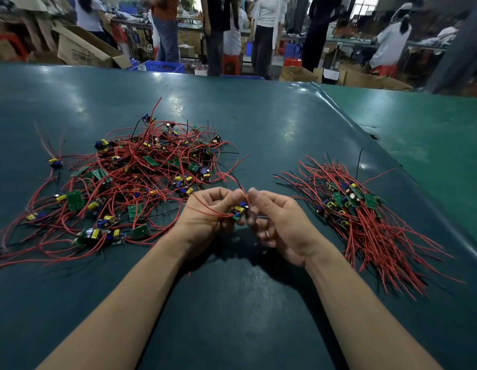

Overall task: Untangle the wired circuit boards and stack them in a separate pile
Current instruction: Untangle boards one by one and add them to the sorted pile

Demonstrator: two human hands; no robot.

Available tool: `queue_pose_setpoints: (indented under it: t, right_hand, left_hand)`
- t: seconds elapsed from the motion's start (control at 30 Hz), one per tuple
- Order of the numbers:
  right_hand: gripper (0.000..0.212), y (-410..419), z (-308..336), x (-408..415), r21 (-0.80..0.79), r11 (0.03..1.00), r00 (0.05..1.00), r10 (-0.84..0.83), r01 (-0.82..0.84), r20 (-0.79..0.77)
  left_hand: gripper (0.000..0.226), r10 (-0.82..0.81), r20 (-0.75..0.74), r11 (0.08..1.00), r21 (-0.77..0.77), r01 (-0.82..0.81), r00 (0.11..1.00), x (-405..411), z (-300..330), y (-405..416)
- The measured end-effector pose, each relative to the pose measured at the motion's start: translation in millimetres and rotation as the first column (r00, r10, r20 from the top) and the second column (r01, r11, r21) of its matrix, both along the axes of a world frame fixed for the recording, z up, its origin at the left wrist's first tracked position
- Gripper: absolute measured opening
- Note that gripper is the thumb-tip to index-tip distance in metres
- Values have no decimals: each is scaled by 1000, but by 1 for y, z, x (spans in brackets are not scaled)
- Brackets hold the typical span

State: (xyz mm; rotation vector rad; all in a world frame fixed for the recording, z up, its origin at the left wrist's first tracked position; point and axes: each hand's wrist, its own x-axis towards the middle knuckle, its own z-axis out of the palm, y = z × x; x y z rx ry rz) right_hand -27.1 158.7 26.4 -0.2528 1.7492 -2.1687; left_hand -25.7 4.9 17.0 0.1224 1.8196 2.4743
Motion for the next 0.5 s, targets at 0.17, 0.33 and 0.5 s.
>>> queue_pose_setpoints:
  t: [0.17, 0.33, 0.5]
  right_hand:
    - [12, 0, -2, 0, 13, 999, 998, -49, 49, -42]
    - [10, -5, -5, -1, 44, 985, 984, -162, 166, -79]
    - [11, -7, -5, -4, 33, 956, 953, -287, 291, -100]
  left_hand:
    - [38, -11, 25, 1000, 13, 11, 1000, 0, 1, -1]
    - [46, -3, 18, 999, -40, 4, 1000, 0, 1, 0]
    - [30, -70, 26, 997, -40, 71, 997, -1, 2, -1]
